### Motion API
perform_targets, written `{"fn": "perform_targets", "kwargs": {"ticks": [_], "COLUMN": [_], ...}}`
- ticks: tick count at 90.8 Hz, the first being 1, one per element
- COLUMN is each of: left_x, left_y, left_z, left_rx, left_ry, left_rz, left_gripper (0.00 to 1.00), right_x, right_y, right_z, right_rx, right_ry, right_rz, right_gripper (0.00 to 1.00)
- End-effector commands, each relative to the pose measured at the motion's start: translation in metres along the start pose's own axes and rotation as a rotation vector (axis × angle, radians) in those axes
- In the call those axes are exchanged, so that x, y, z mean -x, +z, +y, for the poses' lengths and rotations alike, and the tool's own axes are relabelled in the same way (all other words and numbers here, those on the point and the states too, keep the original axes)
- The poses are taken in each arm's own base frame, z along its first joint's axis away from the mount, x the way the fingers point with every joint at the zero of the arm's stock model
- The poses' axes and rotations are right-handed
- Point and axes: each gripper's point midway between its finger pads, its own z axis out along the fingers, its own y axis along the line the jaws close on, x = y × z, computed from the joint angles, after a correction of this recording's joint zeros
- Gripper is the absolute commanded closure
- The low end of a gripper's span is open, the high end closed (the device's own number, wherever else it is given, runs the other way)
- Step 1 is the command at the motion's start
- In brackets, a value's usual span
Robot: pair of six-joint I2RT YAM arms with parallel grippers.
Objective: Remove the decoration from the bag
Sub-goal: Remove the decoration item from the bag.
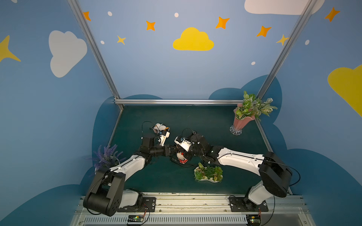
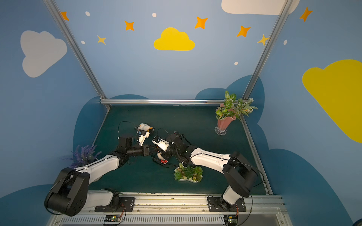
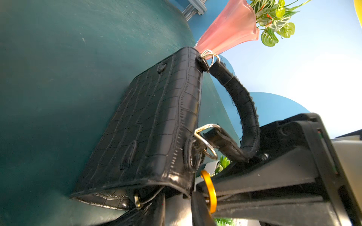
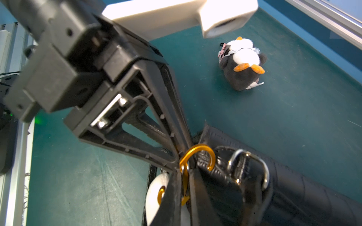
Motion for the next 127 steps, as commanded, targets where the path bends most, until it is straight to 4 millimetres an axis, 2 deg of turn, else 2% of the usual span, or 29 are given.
{"fn": "perform_targets", "kwargs": {"ticks": [1,23,35,44,55,67,75,85,115,127], "left_x": [0.005,0.005,0.007,0.009,0.02,0.024,0.021,0.016,-0.001,-0.003], "left_y": [-0.005,-0.016,-0.027,-0.041,-0.065,-0.081,-0.081,-0.075,-0.053,-0.05], "left_z": [0.003,0.005,0.005,0.006,-0.013,-0.052,-0.077,-0.095,-0.094,-0.091], "left_rx": [0.043,0.111,0.16,0.226,0.247,0.164,0.063,-0.042,-0.108,-0.099], "left_ry": [0.037,0.066,0.069,0.062,0.107,0.149,0.147,0.13,0.071,0.067], "left_rz": [-0.034,-0.06,-0.104,-0.152,-0.247,-0.249,-0.187,-0.112,0.026,0.034], "left_gripper": [0.73,0.69,0.62,0.52,0.46,0.38,0.36,0.36,0.45,0.52], "right_x": [0.019,0.039,0.041,0.038,0.03,0.024,0.023,0.026,0.031,0.032], "right_y": [-0.004,-0.022,-0.036,-0.043,-0.047,-0.048,-0.049,-0.05,-0.051,-0.05], "right_z": [0.007,0.024,0.023,0.019,0.015,0.017,0.022,0.028,0.037,0.04], "right_rx": [0.046,0.14,0.1,0.034,-0.048,-0.113,-0.143,-0.156,-0.156,-0.147], "right_ry": [-0.004,0.01,-0.011,-0.053,-0.111,-0.192,-0.256,-0.289,-0.316,-0.315], "right_rz": [-0.053,-0.128,-0.157,-0.16,-0.141,-0.119,-0.112,-0.119,-0.139,-0.143], "right_gripper": [0.92,0.92,0.92,0.91,0.9,0.9,0.9,0.9,0.89,0.89]}}
